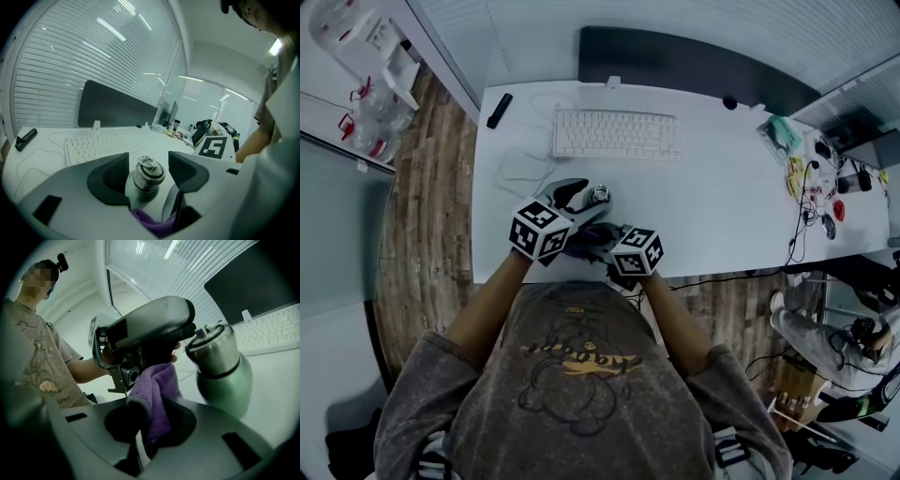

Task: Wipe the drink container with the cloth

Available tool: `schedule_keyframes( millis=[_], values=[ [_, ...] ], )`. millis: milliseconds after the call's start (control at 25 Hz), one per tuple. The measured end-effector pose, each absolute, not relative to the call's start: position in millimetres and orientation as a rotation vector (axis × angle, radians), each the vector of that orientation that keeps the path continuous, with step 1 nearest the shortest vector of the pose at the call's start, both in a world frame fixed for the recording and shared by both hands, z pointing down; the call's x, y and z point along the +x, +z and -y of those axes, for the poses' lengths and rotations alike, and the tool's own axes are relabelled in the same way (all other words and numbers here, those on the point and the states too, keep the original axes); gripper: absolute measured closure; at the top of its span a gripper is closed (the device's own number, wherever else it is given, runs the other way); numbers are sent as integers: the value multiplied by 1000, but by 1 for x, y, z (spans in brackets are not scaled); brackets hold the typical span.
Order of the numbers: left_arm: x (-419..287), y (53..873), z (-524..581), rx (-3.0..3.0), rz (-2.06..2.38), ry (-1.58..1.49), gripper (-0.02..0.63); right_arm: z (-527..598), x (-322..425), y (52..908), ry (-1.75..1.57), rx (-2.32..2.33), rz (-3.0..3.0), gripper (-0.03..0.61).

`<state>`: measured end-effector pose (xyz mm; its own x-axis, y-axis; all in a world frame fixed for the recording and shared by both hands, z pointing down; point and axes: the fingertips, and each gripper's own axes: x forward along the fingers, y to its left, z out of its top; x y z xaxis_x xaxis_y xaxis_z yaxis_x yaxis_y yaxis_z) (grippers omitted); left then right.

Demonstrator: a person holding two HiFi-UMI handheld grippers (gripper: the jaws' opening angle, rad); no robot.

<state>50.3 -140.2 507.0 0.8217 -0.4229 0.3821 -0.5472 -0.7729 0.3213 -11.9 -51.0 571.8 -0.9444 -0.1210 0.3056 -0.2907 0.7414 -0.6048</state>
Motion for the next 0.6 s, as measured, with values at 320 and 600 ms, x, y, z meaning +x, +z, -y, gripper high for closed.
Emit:
schedule_keyframes(
  millis=[320,600],
  values=[
    [29,445,152,2648,827,271,354,59,3,518,838,421,2798,526],
    [22,413,141,2696,856,245,354,73,38,469,675,671,2823,526]
  ],
)
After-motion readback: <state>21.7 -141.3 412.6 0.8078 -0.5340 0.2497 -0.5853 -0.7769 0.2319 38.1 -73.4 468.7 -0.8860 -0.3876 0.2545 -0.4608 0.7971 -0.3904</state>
